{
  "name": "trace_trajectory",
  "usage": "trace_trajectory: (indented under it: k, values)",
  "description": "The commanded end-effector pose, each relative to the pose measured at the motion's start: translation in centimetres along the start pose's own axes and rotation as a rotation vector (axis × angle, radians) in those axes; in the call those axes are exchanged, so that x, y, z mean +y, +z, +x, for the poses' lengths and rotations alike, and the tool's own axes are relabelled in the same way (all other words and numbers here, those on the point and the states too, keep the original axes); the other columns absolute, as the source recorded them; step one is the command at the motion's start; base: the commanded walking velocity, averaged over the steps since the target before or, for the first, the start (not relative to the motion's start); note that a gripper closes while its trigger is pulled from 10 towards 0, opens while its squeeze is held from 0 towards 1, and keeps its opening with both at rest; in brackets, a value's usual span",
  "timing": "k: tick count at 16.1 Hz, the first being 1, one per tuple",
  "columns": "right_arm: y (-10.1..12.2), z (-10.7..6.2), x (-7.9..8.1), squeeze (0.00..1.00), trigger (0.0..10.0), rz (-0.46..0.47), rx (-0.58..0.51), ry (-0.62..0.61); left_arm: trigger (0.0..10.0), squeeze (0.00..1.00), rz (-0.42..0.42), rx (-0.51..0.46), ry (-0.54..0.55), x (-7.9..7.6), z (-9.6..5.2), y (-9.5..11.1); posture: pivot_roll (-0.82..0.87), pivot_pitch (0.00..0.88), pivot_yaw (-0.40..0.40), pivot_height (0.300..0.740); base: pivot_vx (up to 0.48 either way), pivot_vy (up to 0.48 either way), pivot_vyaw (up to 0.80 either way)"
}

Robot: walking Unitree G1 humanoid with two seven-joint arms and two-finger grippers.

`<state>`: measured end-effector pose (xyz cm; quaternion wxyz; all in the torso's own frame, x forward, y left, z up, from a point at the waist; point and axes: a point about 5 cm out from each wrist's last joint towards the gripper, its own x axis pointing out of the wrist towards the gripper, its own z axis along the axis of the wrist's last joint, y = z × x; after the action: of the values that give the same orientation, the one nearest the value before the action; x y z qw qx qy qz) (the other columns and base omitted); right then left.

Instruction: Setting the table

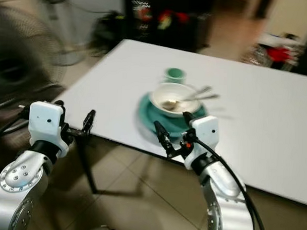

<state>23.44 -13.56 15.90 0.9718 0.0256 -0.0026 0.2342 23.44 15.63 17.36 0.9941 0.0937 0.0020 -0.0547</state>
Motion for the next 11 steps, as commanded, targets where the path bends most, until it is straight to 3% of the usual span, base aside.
trace_trajectory:
  k: [1,5,11]
  values:
    - [1.03,0.27,0.11,1.00,10.0,0.000,-0.053,0.006,10.0,0.00,0.016,-0.012,0.017,0.23,-0.06,0.45,-0.02,0.007,0.005,0.740,0.000,0.000,0.80]
    - [1.54,0.54,0.17,1.00,10.0,-0.002,-0.071,-0.003,10.0,0.00,0.029,-0.022,0.028,0.63,0.14,0.89,-0.02,0.014,0.010,0.740,0.000,0.000,0.80]
    - [0.71,0.73,-0.40,1.00,10.0,0.094,-0.016,-0.042,10.0,0.00,0.038,-0.014,0.043,0.70,0.60,1.06,-0.02,0.019,0.026,0.740,0.000,0.000,0.80]
